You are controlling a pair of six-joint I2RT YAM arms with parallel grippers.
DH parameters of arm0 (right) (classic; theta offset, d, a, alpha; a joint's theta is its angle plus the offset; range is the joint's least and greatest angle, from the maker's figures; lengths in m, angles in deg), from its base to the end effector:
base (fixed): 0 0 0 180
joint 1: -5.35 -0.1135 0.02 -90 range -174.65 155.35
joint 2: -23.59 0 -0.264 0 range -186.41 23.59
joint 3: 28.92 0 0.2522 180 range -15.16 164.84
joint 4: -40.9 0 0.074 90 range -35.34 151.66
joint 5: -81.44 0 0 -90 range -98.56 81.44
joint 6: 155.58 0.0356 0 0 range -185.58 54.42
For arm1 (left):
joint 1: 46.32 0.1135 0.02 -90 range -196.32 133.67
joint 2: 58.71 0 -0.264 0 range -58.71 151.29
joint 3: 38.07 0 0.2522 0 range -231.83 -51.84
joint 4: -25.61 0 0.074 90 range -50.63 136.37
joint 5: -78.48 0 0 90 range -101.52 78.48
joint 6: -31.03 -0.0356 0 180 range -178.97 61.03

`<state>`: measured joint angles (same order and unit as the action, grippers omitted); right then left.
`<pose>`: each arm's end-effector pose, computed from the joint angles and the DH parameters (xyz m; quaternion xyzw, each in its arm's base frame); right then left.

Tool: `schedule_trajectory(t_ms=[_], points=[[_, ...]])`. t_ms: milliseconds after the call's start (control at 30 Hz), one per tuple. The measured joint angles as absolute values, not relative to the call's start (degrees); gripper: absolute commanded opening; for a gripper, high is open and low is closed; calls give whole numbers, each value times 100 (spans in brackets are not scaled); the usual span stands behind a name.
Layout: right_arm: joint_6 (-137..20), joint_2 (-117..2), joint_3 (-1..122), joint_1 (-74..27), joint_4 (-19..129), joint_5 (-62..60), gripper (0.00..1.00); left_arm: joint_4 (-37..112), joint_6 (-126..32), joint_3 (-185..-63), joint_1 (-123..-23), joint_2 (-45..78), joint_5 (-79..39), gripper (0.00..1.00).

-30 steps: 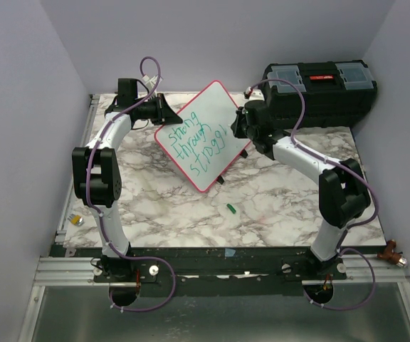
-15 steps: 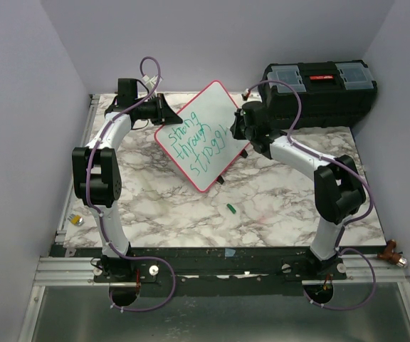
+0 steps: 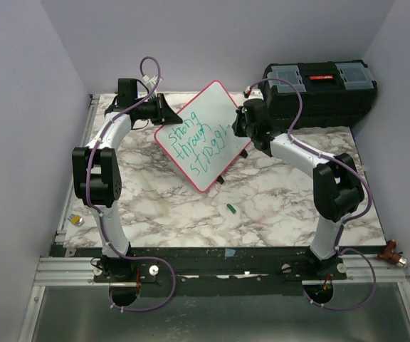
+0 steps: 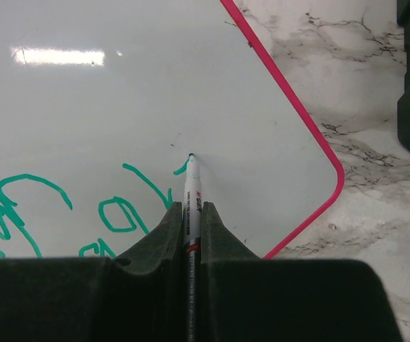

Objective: Write a sentence on the whiteboard

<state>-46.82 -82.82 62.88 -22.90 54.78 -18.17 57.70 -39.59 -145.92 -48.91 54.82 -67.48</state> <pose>0.3856 0.2004 0.2511 -0.0281 0.8570 0.1372 0.4960 0.4488 -0.0498 0.2731 0.0885 0.8146 -0.4876 0.3013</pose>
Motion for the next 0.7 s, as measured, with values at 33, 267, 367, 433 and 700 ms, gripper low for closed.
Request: schedule_trajectory(t_ms=[33,267,367,433,700], points=[[-4693,-8295,6314,-2284,5480,-1817,1,5768,-3959,-14592,-4891,5482,-6751,0],[-4721,-8367,6447,-2277,5478,-1808,1,5768,-3959,-14592,-4891,5482,-6751,0],[-4721,-8367,6447,-2270,5478,-1767,0,5770,-3959,-14592,-4891,5482,-6751,0],[-4721,-8367,6447,-2266,5478,-1738,1,5770,-3959,-14592,-4891,5482,-6751,0],[-4719,-8365,6432,-2253,5461,-1636,1,5774,-3959,-14592,-4891,5482,-6748,0]])
